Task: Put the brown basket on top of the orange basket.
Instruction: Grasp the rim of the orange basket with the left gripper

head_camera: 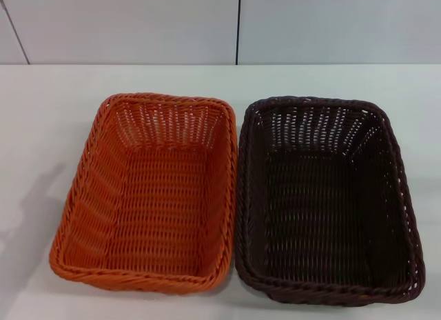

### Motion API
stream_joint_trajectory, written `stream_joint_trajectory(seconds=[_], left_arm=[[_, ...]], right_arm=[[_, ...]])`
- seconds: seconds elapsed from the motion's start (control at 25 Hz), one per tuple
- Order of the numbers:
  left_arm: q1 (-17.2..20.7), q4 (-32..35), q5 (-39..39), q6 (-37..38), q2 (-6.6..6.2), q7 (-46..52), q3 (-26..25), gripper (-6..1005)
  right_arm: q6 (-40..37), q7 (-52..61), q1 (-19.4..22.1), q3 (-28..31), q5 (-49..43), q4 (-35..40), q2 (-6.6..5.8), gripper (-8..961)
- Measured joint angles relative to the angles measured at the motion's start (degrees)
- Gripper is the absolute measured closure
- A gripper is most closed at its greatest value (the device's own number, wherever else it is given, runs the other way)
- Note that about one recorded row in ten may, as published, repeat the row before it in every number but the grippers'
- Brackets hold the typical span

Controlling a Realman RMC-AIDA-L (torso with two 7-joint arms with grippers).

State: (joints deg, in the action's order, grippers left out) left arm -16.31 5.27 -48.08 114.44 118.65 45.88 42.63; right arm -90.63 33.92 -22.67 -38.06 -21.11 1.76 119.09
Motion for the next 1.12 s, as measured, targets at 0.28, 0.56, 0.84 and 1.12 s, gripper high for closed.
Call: stream_joint_trajectory(seconds=[0.28,0.56,0.84,1.12], left_arm=[[-0.1,-0.1,-0.1,-0.2,0.00,0.0,0.1,288],[-0.3,0.2,-0.1,-0.3,-0.13,-0.1,0.1,289],[-0.6,0.5,-0.6,-0.4,-0.17,-0.3,0.7,290],[-3.2,0.4,-0.6,-4.4,-0.26,-0.7,2.9,292]], right_arm=[[0.7,0.0,-0.6,-0.3,0.0,0.0,0.00,447],[1.4,0.0,-0.9,-0.5,-0.1,0.1,0.00,446],[1.8,0.0,-1.1,-0.5,-0.1,0.0,0.06,447],[1.8,0.1,-0.6,-0.3,-0.1,-0.1,0.18,447]])
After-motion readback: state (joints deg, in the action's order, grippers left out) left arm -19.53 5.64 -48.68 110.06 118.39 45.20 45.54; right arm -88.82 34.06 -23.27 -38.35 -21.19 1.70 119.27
